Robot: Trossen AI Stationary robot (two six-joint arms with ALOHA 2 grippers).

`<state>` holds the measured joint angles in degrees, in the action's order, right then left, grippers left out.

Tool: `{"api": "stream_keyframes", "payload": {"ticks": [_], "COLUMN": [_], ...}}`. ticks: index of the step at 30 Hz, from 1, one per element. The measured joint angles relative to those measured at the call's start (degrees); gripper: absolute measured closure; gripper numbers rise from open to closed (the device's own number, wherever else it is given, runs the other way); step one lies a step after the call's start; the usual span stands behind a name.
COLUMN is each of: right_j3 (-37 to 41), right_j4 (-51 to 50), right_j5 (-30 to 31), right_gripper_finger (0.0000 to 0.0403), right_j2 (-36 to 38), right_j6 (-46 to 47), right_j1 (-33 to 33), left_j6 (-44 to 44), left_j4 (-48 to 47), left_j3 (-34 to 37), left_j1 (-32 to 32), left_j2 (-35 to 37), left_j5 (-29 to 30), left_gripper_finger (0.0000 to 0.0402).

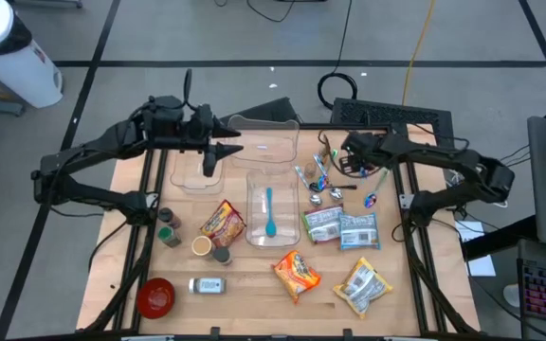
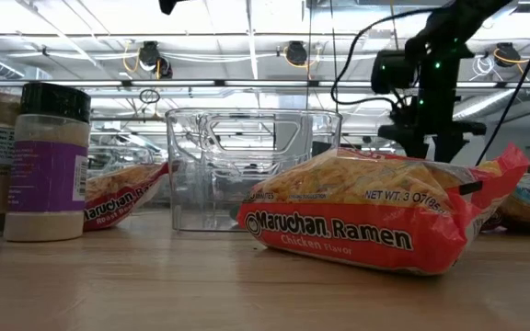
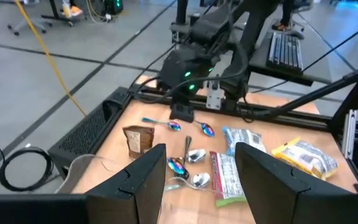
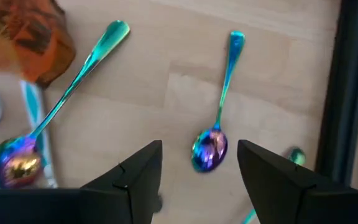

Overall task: Pick & Place Food Item
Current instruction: Put the top purple spoon into the bottom right transparent bin

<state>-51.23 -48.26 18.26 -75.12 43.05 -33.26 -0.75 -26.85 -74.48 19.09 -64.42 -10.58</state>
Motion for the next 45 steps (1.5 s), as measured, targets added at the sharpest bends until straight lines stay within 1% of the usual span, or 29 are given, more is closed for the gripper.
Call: {"api": "stream_keyframes", "payload": {"ticks": [5,9,13,17,22,28,35,45], "right_j3": [1.36,2.29,3.99,6.96,9.91,11.97,14.15,14.44], "right_j4": [4.04,5.39,7.66,10.63,11.48,15.5,19.96,19.74], "right_j5": [-2.16,-3.52,-5.01,-5.09,-5.09,-5.12,-7.63,-8.88], "right_gripper_finger": [0.0208,0.0213,0.0219,0.0226,0.0236,0.0246,0.0251,0.0307], "right_j2": [-1.9,-3.34,-4.19,-4.31,-4.32,-4.32,-4.15,-4.15], "right_j6": [-2.28,-3.32,-3.28,-3.07,-0.34,2.72,2.8,2.55], "right_j1": [-4.48,-7.31,-8.83,-9.13,-9.13,-9.13,-9.13,-9.16], "left_j6": [-0.87,-0.84,-0.79,-0.81,-0.9,-0.94,-1.31,-1.7], "left_j4": [-0.58,-0.34,-0.44,-0.42,-0.42,-0.42,-0.4,-0.4], "left_j3": [-0.02,-0.03,-0.04,-0.04,-0.04,-0.02,-0.03,-0.04], "left_j1": [-0.15,-0.15,-0.15,-0.15,-0.15,-0.15,-0.15,-0.15], "left_j2": [-0.44,-0.26,-0.35,-0.33,-0.33,-0.33,-0.33,-0.33], "left_j5": [-0.03,-0.05,-0.03,-0.03,-0.03,-0.01,0.02,0.02], "left_gripper_finger": [0.0204,0.0204,0.0204,0.0204,0.0204,0.0204,0.0204,0.0204]}}
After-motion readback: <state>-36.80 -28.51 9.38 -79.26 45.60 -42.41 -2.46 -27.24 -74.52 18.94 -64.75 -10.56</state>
